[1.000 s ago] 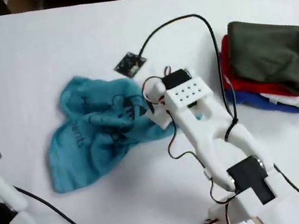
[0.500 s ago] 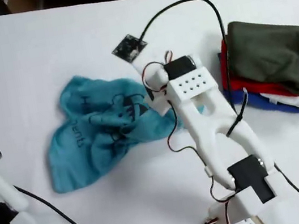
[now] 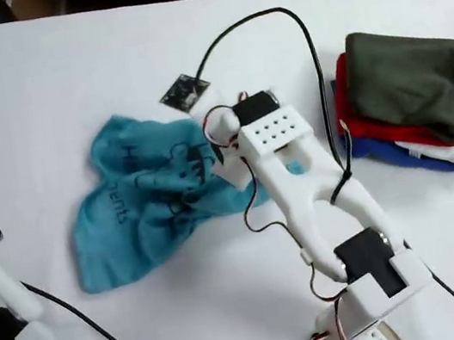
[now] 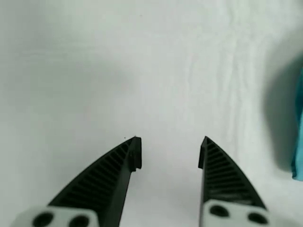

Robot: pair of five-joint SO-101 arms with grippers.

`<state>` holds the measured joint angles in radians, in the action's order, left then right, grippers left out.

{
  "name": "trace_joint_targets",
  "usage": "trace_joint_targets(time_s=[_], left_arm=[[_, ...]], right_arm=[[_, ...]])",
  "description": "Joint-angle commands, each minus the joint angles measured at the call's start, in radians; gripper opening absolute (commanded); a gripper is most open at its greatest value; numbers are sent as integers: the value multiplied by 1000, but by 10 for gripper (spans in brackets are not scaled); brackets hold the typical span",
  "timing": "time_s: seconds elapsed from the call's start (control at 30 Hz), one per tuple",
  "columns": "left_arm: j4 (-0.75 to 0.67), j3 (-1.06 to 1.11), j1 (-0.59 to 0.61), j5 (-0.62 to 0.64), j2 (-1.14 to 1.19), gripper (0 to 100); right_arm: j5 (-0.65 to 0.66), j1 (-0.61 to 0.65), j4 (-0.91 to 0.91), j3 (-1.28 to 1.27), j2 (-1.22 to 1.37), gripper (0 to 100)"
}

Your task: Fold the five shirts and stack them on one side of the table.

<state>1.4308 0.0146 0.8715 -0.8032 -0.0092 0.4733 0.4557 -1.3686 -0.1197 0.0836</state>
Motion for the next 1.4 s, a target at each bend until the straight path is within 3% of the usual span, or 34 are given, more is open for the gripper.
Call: trace_joint_targets(time_s=[0.0, 0.2, 0.3, 0.67, 0.9, 1.37], left_arm=[[-14, -5, -8, -5, -48, 218], [-15, 15, -8, -5, -48, 218], [-37, 64, -17, -6, -49, 218], [-114, 143, -23, -6, -52, 218], [-114, 147, -23, -6, -52, 218], [-114, 150, -23, -6, -51, 218]], right_arm=[[8, 15, -4, 26, -4, 330], [2, -2, 1, 43, -5, 101], [0, -22, -5, 95, -5, 42], [3, -65, -79, 235, -56, 56], [2, 30, -79, 110, -8, 290], [0, 82, -25, 101, 88, 242]])
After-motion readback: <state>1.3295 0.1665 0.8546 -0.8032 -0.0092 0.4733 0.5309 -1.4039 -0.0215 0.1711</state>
